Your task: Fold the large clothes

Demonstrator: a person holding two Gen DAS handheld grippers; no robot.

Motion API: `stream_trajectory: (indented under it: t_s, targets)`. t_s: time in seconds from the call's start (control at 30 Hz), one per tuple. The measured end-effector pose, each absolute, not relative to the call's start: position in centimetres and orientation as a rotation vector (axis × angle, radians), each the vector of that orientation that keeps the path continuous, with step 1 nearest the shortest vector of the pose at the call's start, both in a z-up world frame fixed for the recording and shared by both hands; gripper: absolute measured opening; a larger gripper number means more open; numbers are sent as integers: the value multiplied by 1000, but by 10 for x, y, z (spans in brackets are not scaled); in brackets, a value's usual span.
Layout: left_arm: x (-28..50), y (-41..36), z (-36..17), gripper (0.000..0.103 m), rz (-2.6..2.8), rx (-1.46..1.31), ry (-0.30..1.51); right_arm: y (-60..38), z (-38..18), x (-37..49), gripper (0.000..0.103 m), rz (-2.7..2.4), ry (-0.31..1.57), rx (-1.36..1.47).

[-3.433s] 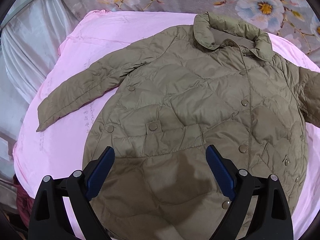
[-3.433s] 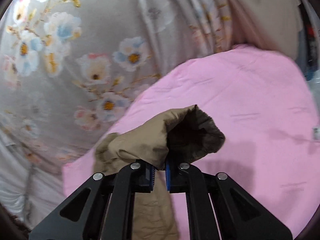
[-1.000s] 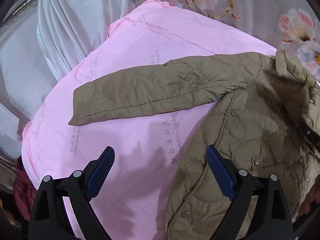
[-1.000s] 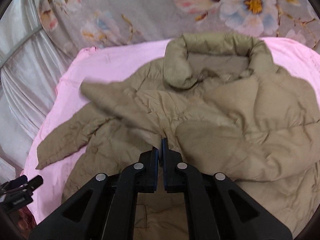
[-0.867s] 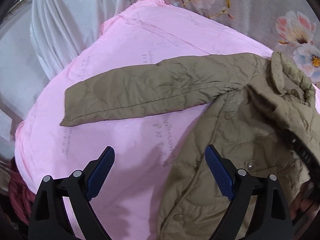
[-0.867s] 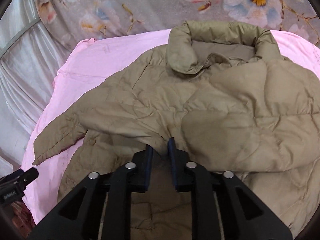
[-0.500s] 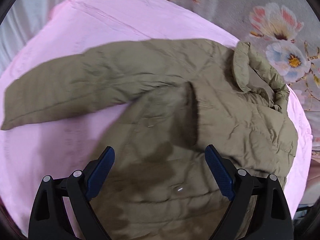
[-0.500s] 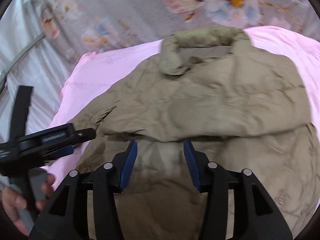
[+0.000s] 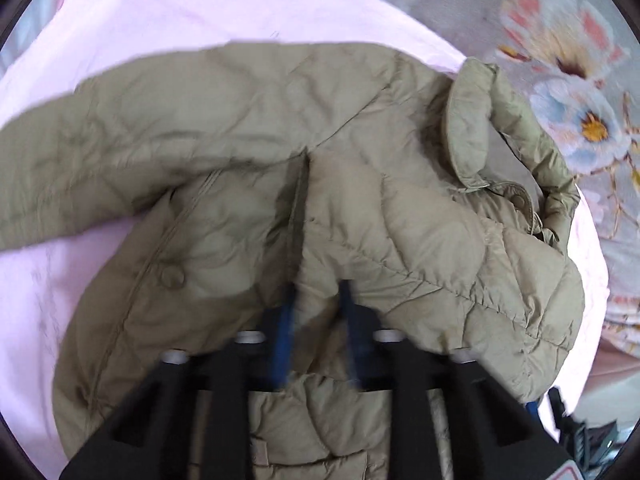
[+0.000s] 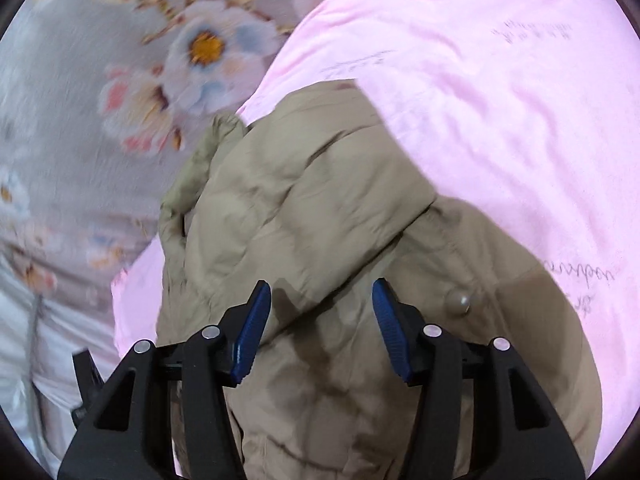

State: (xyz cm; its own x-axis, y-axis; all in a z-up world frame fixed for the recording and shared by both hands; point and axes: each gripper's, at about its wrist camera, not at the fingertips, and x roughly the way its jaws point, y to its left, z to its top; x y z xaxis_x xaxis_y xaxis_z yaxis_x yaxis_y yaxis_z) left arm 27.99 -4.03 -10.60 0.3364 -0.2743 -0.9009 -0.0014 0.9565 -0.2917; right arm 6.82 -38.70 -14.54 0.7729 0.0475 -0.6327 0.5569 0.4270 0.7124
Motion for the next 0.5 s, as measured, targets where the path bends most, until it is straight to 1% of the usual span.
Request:
stream_trajectory:
  t_s: [0.1, 0.13, 0.17, 0.2, 0.23, 0.33, 0.37, 0.43, 0.5]
  targets:
    - [281, -49, -93, 2, -191, -184, 1165, -408, -156, 75, 51, -358, 591, 1180]
    - [282, -50, -89, 2, -192, -174, 1147, -412, -157, 76, 45, -352, 575, 1203]
    - [281, -49, -85, 2, -192, -171, 1132, -416, -157, 77, 24, -348, 560, 1214]
    - [280, -47, -78, 1, -187, -168, 1106, -418, -152, 78, 13, -355, 548, 1206]
    - [278, -45, -75, 1, -190, -168, 1090, -418, -144, 75, 7, -349, 522, 1190]
    - [271, -40, -72, 2, -187, -167, 1068, -402, -97, 72, 4, -337, 446, 1002]
    - [268, -41, -77, 2, -180, -146, 1071, -397, -90, 72, 4, -342, 446, 950]
    - [266, -46, -94, 2, -162, -103, 1095, -386, -89, 81, 4, -395, 526, 801]
    - [262, -52, -114, 3, -133, -45, 1110, -384, -112, 95, 4, -438, 649, 727]
